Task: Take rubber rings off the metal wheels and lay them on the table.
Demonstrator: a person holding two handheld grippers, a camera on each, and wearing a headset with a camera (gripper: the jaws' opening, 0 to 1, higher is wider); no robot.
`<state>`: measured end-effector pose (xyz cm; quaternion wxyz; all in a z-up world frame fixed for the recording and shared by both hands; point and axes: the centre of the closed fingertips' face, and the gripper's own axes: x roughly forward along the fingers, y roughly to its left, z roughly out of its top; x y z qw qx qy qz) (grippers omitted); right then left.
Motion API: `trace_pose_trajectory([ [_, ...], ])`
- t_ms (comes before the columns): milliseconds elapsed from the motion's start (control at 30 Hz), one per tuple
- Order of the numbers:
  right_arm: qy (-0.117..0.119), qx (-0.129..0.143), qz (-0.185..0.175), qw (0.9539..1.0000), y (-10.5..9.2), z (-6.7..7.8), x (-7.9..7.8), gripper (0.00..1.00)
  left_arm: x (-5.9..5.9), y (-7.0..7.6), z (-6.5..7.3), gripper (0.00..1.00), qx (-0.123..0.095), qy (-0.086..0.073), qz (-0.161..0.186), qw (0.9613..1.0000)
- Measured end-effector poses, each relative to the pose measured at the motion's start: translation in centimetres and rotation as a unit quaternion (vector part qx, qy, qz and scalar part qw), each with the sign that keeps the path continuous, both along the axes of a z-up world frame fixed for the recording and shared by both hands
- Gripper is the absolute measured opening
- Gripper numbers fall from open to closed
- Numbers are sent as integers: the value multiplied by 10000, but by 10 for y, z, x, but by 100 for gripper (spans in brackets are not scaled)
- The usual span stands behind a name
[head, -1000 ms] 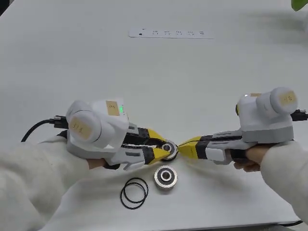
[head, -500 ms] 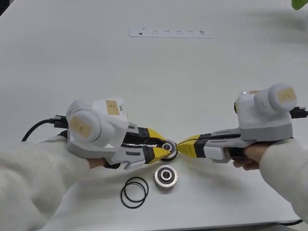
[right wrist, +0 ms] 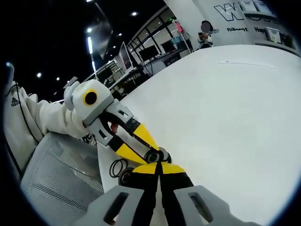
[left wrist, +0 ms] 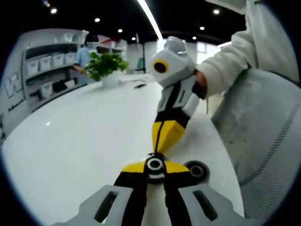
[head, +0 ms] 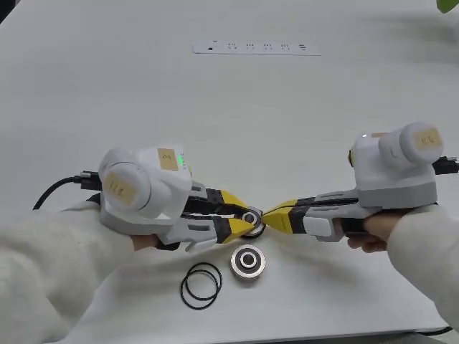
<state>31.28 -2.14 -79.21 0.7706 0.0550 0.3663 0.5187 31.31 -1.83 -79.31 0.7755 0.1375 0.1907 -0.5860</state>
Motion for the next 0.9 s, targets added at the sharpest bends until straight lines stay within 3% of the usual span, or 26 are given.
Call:
trace_pose_trajectory([
  [900, -79, 18, 64, 9999, 2, 3, 0, 0, 1, 0, 0, 13, -4, -6, 17, 10000],
])
